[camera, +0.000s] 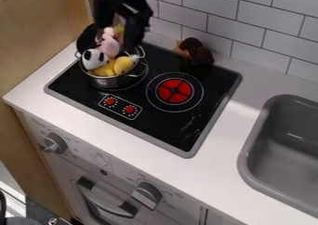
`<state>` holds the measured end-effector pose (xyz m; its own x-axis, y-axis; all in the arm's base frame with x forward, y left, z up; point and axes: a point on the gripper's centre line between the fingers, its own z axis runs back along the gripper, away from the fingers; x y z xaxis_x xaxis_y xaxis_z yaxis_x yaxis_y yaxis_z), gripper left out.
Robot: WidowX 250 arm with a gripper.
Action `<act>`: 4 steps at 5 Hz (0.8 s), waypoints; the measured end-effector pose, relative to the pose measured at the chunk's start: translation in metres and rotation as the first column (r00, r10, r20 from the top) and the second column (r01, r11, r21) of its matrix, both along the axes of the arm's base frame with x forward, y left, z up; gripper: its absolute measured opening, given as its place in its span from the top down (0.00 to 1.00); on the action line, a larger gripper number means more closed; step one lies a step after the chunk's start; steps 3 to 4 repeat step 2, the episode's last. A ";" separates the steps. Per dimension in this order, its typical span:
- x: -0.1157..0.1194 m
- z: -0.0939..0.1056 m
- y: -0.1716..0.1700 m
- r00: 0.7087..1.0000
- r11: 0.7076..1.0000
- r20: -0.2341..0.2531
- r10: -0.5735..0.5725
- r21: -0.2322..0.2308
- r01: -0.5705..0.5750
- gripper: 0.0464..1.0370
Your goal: Put the panda doll into the silver pot on the left burner
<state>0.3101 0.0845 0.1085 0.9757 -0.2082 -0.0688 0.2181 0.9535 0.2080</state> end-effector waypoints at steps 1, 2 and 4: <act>0.001 0.006 -0.012 0.999 0.998 0.045 -0.005 -0.064 0.008 0.04; -0.003 0.008 -0.032 0.997 0.991 0.070 -0.008 -0.130 0.017 0.04; -0.003 0.008 -0.032 0.997 0.991 0.070 -0.008 -0.130 0.017 0.04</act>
